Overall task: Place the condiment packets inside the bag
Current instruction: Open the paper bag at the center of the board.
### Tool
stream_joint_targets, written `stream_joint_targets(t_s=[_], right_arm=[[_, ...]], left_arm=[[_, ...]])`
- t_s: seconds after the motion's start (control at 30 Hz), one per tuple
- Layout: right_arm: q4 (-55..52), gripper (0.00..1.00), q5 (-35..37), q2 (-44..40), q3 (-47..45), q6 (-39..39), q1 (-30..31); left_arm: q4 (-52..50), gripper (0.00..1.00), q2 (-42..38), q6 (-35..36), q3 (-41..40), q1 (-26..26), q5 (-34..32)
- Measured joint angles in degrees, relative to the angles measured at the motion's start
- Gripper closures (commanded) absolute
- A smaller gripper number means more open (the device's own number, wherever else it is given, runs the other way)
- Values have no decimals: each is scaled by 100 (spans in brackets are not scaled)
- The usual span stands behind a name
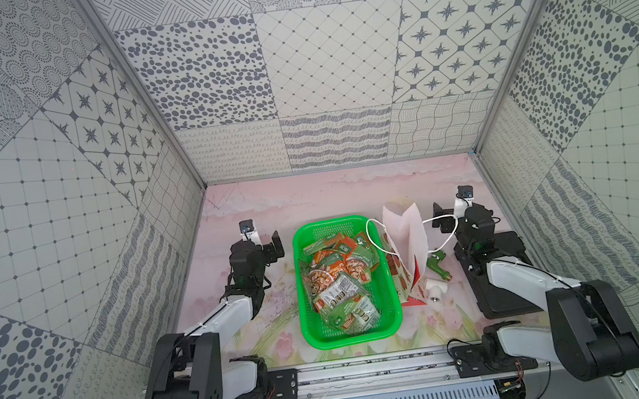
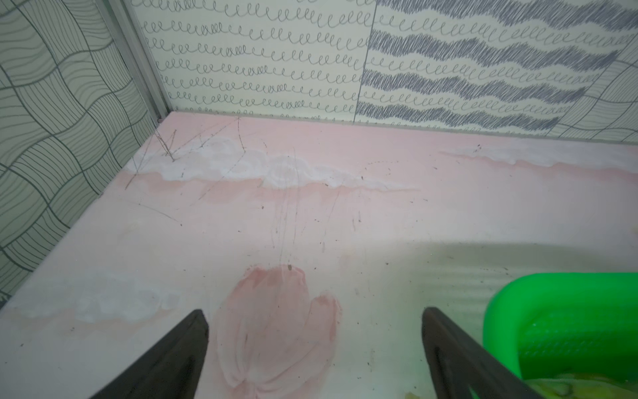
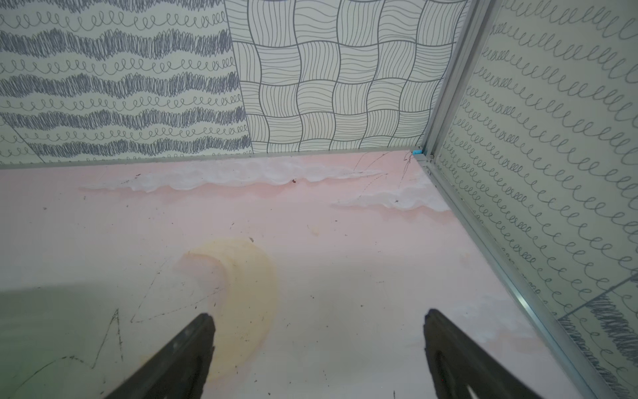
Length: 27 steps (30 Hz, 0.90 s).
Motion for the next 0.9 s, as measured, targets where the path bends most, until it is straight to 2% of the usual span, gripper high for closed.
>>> stream_joint_targets(t_s=[0.1, 0.27, 0.33, 0.53, 0.73, 0.9], right_arm=[[-892, 3, 133, -807, -20, 238, 0], [-2048, 3, 337, -2811, 11, 800, 0], [-2306, 3, 389, -3174, 20, 975, -2], [-4129, 3, 2, -4935, 177, 1620, -4], [-5018, 3, -1045, -5335, 483, 2072, -9], [-5451, 3, -1893, -5372, 540, 2562, -9]], left_arm=[[-557, 1, -654, -136, 94, -2, -26], [-1233, 1, -1742, -680, 245, -17, 52], [-1510, 1, -2085, -986, 269, -37, 136], [-2424, 0, -3093, -2159, 334, -61, 540], [-3091, 1, -3812, -3095, 343, -72, 1224], [-3493, 1, -4046, -3458, 358, -72, 1773]])
